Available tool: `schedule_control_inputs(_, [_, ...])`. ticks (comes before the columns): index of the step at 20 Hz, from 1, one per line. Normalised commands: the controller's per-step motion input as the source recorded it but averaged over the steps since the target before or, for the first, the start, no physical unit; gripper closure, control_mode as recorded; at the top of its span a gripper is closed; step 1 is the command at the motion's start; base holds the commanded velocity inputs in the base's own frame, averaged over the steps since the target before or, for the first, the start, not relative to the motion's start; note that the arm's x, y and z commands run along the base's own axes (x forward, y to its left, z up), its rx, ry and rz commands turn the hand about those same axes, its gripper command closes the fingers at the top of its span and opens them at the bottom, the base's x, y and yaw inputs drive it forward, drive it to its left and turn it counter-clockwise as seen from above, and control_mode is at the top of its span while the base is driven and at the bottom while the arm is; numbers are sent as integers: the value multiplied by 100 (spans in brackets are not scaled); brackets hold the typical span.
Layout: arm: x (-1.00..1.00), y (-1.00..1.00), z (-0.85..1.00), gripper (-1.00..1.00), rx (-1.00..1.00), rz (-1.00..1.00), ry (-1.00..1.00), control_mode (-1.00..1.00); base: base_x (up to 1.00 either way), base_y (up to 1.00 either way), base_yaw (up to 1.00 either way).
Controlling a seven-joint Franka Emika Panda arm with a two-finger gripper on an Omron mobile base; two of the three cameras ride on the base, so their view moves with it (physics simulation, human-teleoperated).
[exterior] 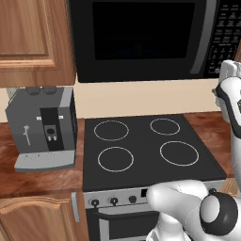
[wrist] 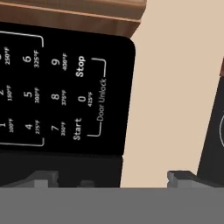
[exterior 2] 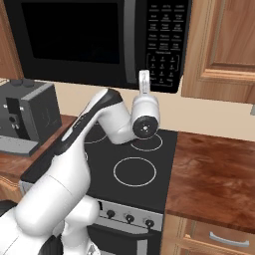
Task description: Transport the fish from the fridge to the microwave and turn on the microwave.
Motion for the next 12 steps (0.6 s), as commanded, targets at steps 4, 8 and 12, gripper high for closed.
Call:
schedule_control_inputs(4, [21,-1,0,-100,0,-8,0,-100,0,0,0])
schedule_control_inputs(8, [19,-3,0,-100,0,-7,0,-100,0,0,0])
schedule_control_inputs(12, [19,-7,0,-100,0,-7,0,-100,0,0,0])
